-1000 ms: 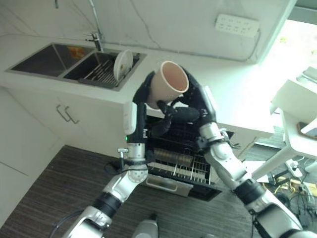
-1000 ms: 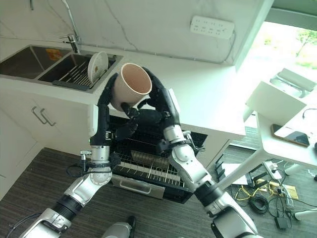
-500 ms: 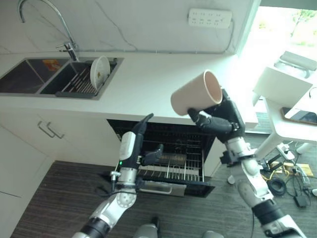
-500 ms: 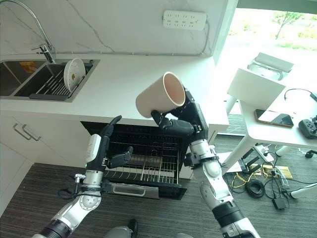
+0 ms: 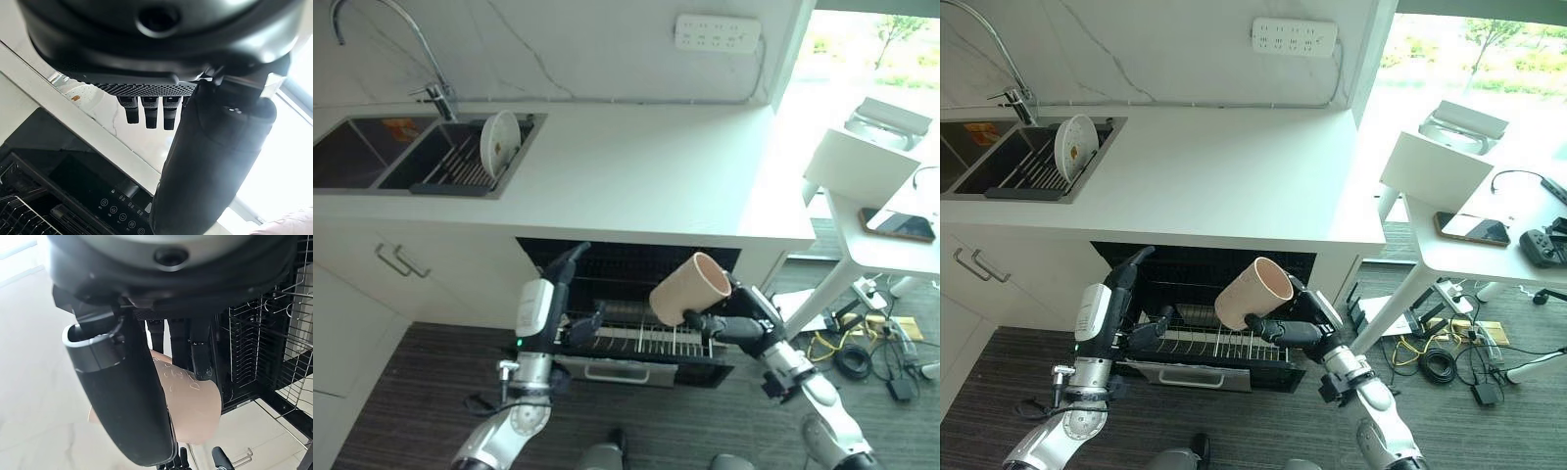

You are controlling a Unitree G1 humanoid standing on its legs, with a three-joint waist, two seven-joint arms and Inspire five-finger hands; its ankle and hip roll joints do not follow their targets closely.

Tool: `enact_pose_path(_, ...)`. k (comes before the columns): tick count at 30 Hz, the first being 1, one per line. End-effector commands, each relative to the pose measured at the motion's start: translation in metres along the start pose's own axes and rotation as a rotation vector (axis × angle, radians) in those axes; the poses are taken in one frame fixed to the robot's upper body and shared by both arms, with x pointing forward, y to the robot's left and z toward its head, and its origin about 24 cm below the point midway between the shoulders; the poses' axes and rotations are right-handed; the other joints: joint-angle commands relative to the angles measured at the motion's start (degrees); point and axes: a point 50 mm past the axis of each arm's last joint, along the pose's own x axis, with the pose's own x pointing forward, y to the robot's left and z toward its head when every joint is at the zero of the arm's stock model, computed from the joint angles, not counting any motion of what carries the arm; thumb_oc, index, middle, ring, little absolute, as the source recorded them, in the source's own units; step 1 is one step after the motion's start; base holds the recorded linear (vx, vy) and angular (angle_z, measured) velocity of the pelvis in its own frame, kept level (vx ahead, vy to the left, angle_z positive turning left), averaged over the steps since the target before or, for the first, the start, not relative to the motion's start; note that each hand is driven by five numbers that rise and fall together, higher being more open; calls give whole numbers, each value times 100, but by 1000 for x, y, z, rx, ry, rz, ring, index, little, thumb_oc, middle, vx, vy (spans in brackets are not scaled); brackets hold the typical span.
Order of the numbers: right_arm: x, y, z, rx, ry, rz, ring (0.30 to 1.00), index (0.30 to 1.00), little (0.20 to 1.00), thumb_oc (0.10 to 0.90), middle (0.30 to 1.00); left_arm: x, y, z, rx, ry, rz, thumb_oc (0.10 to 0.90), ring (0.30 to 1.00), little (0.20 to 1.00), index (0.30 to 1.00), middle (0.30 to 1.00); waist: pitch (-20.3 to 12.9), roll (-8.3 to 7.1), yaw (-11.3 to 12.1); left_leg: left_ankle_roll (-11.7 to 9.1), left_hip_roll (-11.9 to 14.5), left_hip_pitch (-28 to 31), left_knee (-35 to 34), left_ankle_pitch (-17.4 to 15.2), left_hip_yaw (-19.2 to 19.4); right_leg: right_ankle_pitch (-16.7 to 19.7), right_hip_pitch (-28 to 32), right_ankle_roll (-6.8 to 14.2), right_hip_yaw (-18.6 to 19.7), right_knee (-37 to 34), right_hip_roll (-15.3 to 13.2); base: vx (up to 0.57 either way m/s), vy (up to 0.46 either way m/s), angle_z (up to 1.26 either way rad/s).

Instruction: Place the dishes in the dishwasher.

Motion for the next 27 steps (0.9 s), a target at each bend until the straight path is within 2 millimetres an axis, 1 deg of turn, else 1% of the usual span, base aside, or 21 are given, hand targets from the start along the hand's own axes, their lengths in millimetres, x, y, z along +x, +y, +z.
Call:
enact_pose_path(1, 16, 3, 50, -145, -261, 77, 300, 300, 300, 400, 300, 28, 30, 14, 1, -176, 147, 800, 900, 900, 900, 900, -269, -28, 8, -37, 250, 306, 567, -1290, -9, -216, -266, 93, 101, 106, 42, 36, 3, 0)
enact_pose_path(4, 19, 2, 52, -165, -263, 75, 300, 300, 300, 400, 300, 28, 29, 15, 8, -190, 113, 800, 900, 900, 900, 900, -257, -22, 48, -35, 238, 297, 567, -1285, -44, -217, -266, 95, 93, 106, 34, 10, -2, 0)
enact_pose_path(9, 29, 1, 57, -226, -256, 51, 300, 300, 300, 400, 300, 28, 18, 18, 17, -226, -25, 800, 900, 900, 900, 900, -221, 10, 145, -38, 211, 268, 567, -1274, -112, -217, -274, 103, 66, 106, 10, 44, 3, 1)
enact_pose_path(11, 37, -6, 61, -277, -219, 13, 300, 300, 300, 400, 300, 26, 10, 17, 29, -241, -179, 800, 900, 900, 900, 900, -184, 62, 228, -51, 196, 228, 567, -1249, -157, -201, -296, 118, 23, 106, -25, 100, 36, 3)
enact_pose_path(13, 44, -12, 66, -306, -202, -9, 300, 300, 300, 400, 300, 25, 6, 18, 36, -254, -256, 800, 900, 900, 900, 900, -128, 104, 292, -62, 196, 174, 567, -1216, -175, -173, -336, 129, -26, 106, -67, 62, 36, 5)
enact_pose_path(14, 44, -13, 67, -308, -200, -12, 300, 300, 300, 400, 300, 25, 5, 18, 37, -255, -263, 800, 900, 900, 900, 900, -120, 110, 298, -63, 195, 165, 567, -1210, -177, -167, -344, 130, -32, 106, -72, 17, 31, 7)
enact_pose_path(19, 57, -21, 85, -388, -200, -30, 300, 300, 300, 400, 300, 30, 3, 20, 37, -270, -342, 800, 900, 900, 900, 900, 50, 202, 382, -75, 179, -49, 567, -1113, -213, -88, -525, 142, -108, 106, -152, -24, 49, 15)
enact_pose_path(23, 75, -25, 104, -459, -191, -44, 300, 300, 300, 400, 300, 38, 0, 27, 39, -318, -403, 800, 900, 900, 900, 900, 294, 283, 413, -72, 127, -305, 567, -1028, -254, -11, -754, 144, -141, 106, -211, -103, 64, 14)
enact_pose_path(27, 84, -30, 109, -531, -155, -37, 300, 300, 300, 400, 300, 43, -3, 33, 42, -348, -446, 800, 900, 900, 900, 900, 497, 343, 421, -64, 86, -444, 567, -983, -255, 58, -884, 160, -146, 106, -270, -57, 75, 10)
